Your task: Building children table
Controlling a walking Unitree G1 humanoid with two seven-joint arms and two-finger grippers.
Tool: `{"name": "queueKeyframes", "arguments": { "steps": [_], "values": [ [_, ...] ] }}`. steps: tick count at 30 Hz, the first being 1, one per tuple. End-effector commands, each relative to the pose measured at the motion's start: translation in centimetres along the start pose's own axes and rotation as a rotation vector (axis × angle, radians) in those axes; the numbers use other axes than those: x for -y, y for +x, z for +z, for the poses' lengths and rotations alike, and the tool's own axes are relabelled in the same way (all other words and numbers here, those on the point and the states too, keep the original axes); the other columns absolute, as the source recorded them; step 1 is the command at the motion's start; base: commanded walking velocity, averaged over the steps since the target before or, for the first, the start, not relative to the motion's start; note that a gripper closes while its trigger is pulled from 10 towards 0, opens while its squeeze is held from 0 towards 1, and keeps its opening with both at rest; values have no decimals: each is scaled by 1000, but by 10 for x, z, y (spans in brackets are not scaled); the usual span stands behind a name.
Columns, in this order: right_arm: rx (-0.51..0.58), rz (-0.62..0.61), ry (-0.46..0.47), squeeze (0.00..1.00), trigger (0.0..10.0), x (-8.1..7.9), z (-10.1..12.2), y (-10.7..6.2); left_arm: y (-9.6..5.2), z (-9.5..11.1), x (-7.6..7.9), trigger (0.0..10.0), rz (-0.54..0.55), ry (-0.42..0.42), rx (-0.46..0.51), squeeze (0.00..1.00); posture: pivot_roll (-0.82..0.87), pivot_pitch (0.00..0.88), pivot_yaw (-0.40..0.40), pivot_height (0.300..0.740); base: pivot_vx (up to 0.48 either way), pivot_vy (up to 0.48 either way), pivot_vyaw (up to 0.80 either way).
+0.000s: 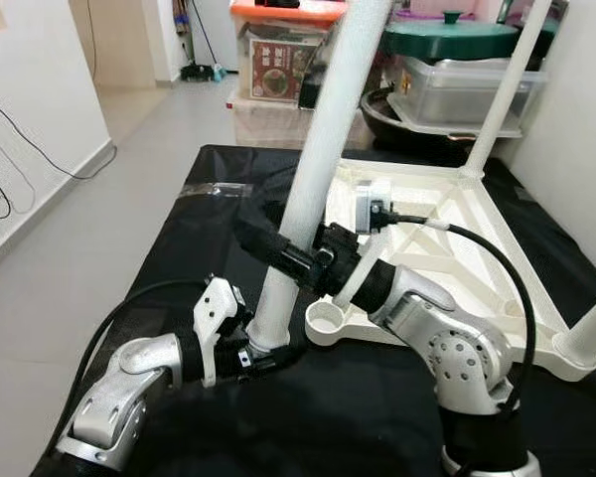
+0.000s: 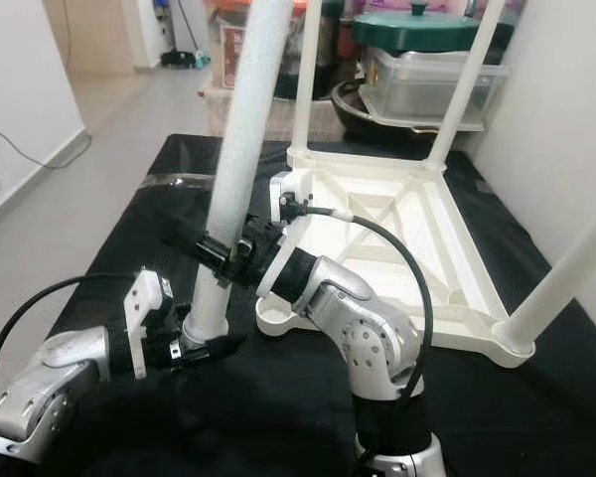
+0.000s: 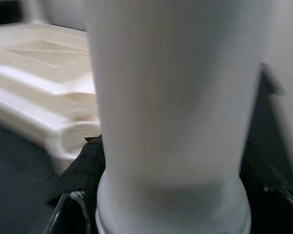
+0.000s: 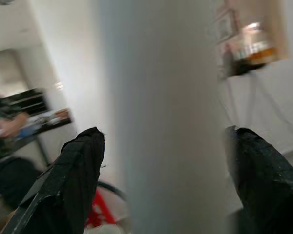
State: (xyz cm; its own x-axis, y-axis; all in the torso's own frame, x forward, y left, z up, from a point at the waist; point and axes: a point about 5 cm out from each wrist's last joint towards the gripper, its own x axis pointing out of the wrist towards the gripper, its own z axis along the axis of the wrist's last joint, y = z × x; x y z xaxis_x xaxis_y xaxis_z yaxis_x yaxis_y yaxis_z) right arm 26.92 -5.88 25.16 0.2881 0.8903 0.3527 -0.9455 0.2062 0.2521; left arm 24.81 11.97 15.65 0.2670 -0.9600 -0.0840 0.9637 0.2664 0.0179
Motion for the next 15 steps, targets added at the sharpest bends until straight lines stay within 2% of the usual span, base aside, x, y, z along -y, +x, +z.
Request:
{"name": "queueKeyframes", "arguments": {
  "steps": [1, 10, 11, 12, 13, 14, 15],
  "values": [
    [-3, 36, 16, 0, 10000, -2, -2, 0, 4, 4, 8, 10000, -73, -5, 8, 0, 149, 0, -63, 740, 0, 0, 0],
    [-90, 132, 15, 0, 10000, -7, -19, -13, -2, 4, 12, 10000, -108, -6, -31, 0, 161, 0, -69, 740, 0, 0, 0],
    [-113, 148, 15, 0, 7882, -8, -24, -16, -5, 4, 14, 10000, -116, -12, -40, 0, 162, 0, -70, 740, 0, 0, 0],
    [-113, 148, 15, 0, 7882, -8, -24, -16, -5, 4, 14, 10000, -116, -12, -40, 0, 162, 0, -70, 740, 0, 0, 0],
    [-151, 145, 4, 0, 4275, -5, -30, -21, -8, 2, 16, 10000, -125, -20, -65, 0, 160, 0, -67, 740, 0, 0, 0],
    [-151, 145, 4, 0, 4275, -5, -30, -21, -8, 2, 16, 10000, -125, -20, -65, 0, 160, 0, -67, 740, 0, 0, 0],
    [-161, 135, -3, 0, 549, -2, -31, -22, -9, 2, 17, 10000, -128, -23, -71, 0, 158, 0, -66, 740, 0, 0, 0]
  ]
}}
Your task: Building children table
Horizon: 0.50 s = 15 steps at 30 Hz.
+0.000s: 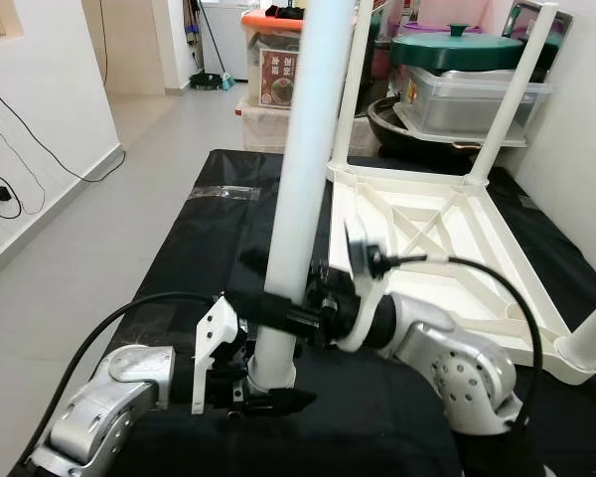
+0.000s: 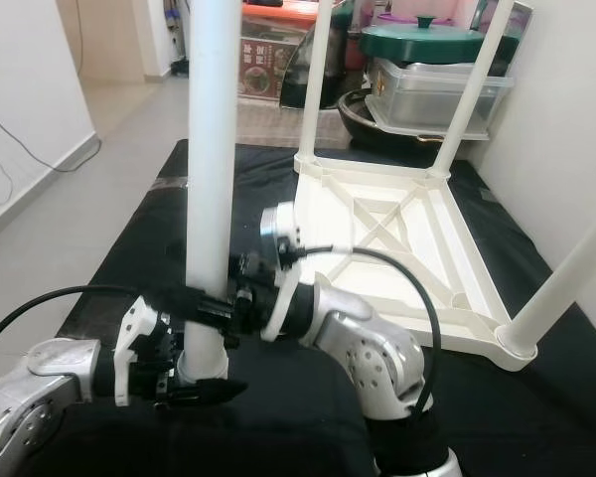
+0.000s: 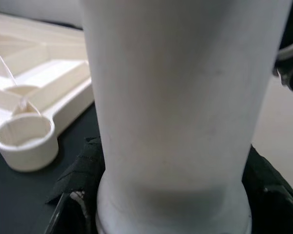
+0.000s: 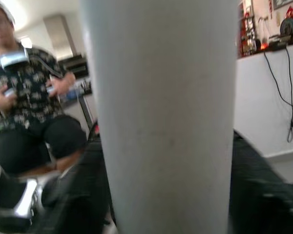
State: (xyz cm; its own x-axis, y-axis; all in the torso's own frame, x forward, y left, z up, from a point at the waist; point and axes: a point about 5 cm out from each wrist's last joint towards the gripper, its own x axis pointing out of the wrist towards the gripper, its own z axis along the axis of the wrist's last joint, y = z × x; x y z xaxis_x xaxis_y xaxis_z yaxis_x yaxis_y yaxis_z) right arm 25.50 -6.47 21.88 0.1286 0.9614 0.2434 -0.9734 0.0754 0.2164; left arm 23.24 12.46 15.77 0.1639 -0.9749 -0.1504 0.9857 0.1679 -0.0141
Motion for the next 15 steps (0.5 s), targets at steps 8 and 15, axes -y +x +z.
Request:
{"name": "queueKeyframes", "arguments": {
  "steps": [8, 15],
  "values": [
    [-2, -14, -22, 0, 0, 5, -2, -9, -3, -1, 3, 10000, -36, -12, -27, 0, 151, 0, -64, 740, 0, 0, 0],
    [14, -8, -20, 0, 0, 4, -4, -10, -8, -3, -1, 10000, 11, 2, -39, 1000, 160, 0, -60, 740, 0, 0, 0]
  ]
}}
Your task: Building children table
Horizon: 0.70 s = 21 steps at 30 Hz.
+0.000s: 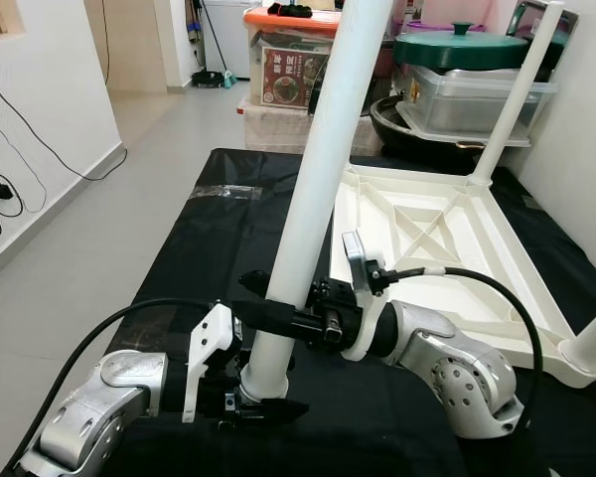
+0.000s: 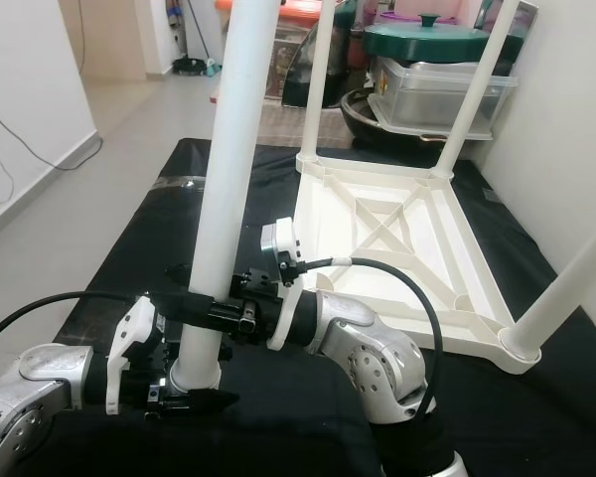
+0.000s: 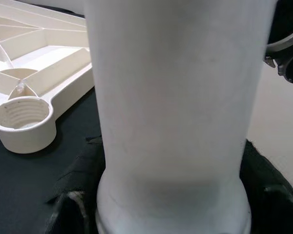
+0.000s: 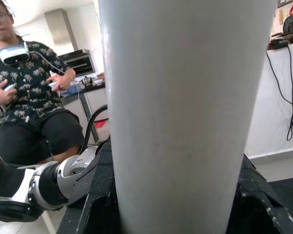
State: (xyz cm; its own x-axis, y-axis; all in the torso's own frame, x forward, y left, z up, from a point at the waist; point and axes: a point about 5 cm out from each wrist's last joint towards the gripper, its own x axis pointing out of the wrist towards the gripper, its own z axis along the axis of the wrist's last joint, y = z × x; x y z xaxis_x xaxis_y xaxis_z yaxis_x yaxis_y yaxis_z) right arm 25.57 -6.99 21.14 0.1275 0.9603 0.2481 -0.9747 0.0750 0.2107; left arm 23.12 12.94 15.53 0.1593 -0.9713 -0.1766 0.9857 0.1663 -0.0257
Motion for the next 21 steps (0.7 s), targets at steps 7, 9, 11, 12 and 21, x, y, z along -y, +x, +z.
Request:
{"name": "queueKeyframes", "arguments": {
  "steps": [7, 9, 11, 12, 21],
  "values": [
    [18, -26, -20, 0, 0, 3, 0, -4, -9, 5, -20, 10000, 149, 33, 56, 1000, 154, 0, -60, 740, 0, 0, 0],
    [16, -36, -28, 0, 0, 4, 0, -6, -11, 9, -23, 10000, 177, 43, 85, 1000, 146, 0, -59, 740, 0, 0, 0],
    [10, -83, -51, 0, 0, 10, 2, -16, -19, 19, -29, 10000, 258, 52, 161, 1000, 155, 0, -68, 740, 0, 0, 0],
    [5, -106, -63, 0, 0, 14, 3, -21, -23, 22, -30, 10000, 282, 48, 180, 1000, 156, 0, -68, 740, 0, 0, 0],
    [-52, -245, -176, 0, 0, 37, 16, -47, -50, 16, -30, 10000, 433, 50, 145, 1000, 165, 0, -85, 740, 0, 0, 0]
  ]
}}
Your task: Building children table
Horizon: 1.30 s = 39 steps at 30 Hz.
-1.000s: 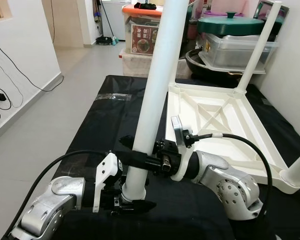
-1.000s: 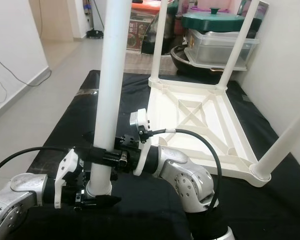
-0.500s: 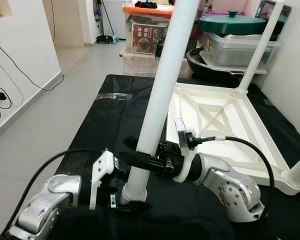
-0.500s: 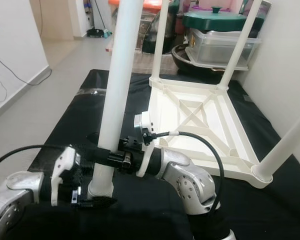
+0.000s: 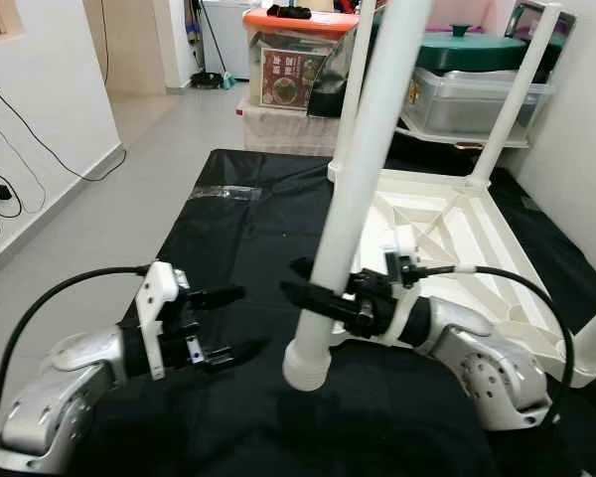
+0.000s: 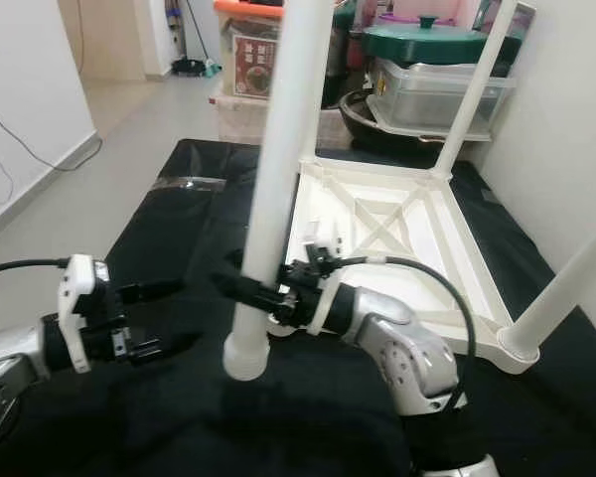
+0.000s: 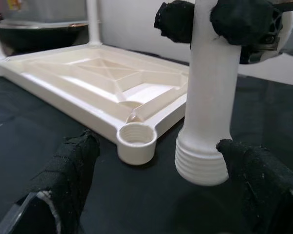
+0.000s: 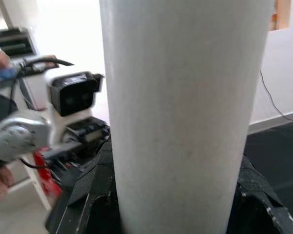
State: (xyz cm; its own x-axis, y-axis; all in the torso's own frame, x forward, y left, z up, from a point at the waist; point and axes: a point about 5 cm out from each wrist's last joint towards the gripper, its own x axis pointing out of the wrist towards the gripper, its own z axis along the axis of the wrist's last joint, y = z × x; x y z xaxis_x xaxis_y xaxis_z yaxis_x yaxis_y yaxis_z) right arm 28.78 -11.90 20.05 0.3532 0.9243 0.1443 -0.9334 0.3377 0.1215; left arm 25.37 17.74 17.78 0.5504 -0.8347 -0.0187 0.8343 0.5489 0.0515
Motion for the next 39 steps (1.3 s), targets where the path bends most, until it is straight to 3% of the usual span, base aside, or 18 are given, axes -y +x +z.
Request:
{"name": "queueKeyframes", "arguments": {
  "steps": [1, 4, 5, 7, 9, 11, 14, 18, 21, 27, 35, 39],
  "values": [
    [-2, -47, -78, 0, 0, 10, 9, -5, -6, 1, -5, 10000, 61, 24, 2, 1000, 165, 0, -87, 740, 0, 0, 0],
    [-12, -141, -160, 0, 0, 25, 17, -9, -10, -2, -21, 10000, 246, 78, -12, 1000, 164, 0, -92, 740, 0, 0, 0],
    [-12, -141, -160, 0, 0, 25, 17, -9, -10, -2, -21, 10000, 246, 78, -12, 1000, 164, 0, -92, 740, 0, 0, 0],
    [-11, -190, -218, 0, 0, 31, 21, -7, -15, -7, -43, 10000, 496, 153, -48, 1000, 164, 0, -94, 740, 0, 0, 0],
    [-9, -223, -252, 0, 0, 35, 21, -4, -21, -12, -53, 10000, 648, 157, -52, 1000, 169, 0, -100, 740, 0, 0, 0],
    [-28, -224, -291, 0, 0, 35, 17, 1, -23, -16, -53, 10000, 715, 130, -52, 1000, 176, 0, -102, 740, 0, 0, 0],
    [-104, -191, -342, 0, 0, 32, 3, 10, -24, -24, -48, 10000, 729, 104, -65, 1000, 178, 0, -102, 740, 0, 0, 0],
    [-119, -165, -359, 0, 0, 31, -2, 14, -23, -28, -46, 10000, 737, 92, -62, 1000, 178, 0, -102, 740, 0, 0, 0],
    [-195, -80, -456, 0, 0, 25, -14, 23, -15, -32, -41, 10000, 731, 97, -55, 1000, 180, 0, -103, 740, 0, 0, 0],
    [-246, -38, -515, 0, 0, 28, -21, 25, -12, -32, -38, 10000, 749, 84, -31, 1000, 189, 0, -112, 740, 0, 0, 0],
    [-206, -52, -535, 0, 0, 39, 3, 23, -12, -34, -35, 10000, 763, 66, -21, 1000, 195, 0, -124, 740, 0, 0, 0],
    [-131, -89, -467, 0, 0, 46, 22, 18, -10, -33, -34, 10000, 758, 58, -10, 1000, 192, 0, -123, 740, 0, 0, 0]
  ]
}}
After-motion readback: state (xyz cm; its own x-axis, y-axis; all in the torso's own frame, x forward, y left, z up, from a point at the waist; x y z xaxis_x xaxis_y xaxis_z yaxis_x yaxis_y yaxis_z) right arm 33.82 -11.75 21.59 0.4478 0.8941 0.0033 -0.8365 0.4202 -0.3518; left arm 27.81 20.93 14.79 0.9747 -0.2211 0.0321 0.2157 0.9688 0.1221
